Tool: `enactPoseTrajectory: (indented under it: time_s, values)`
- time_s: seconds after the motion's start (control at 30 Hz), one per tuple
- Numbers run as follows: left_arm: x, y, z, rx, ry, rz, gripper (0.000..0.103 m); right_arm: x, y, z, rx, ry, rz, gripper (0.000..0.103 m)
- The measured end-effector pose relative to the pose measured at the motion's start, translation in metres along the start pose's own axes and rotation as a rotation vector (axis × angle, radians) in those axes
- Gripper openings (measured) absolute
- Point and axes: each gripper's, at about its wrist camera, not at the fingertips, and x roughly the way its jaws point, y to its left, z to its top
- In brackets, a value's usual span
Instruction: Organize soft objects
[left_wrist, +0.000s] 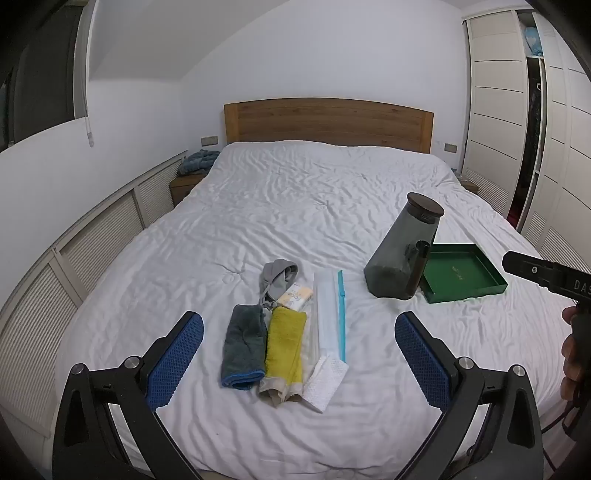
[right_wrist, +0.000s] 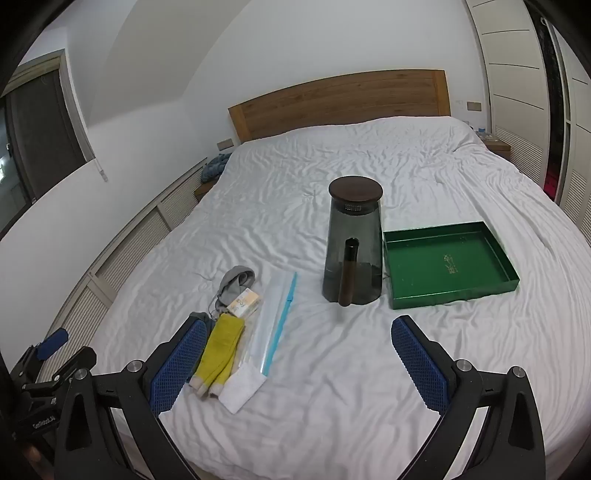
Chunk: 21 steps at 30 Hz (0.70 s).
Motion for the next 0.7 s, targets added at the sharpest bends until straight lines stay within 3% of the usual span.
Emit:
enactPoseTrajectory:
  time_s: [0.7]
  values:
    - [0.0002,-0.0001,0.0001,0.004,0.004,0.002,0.102,0.001,-0.0001,-0.0004,0.001,0.002,0.0,0.102]
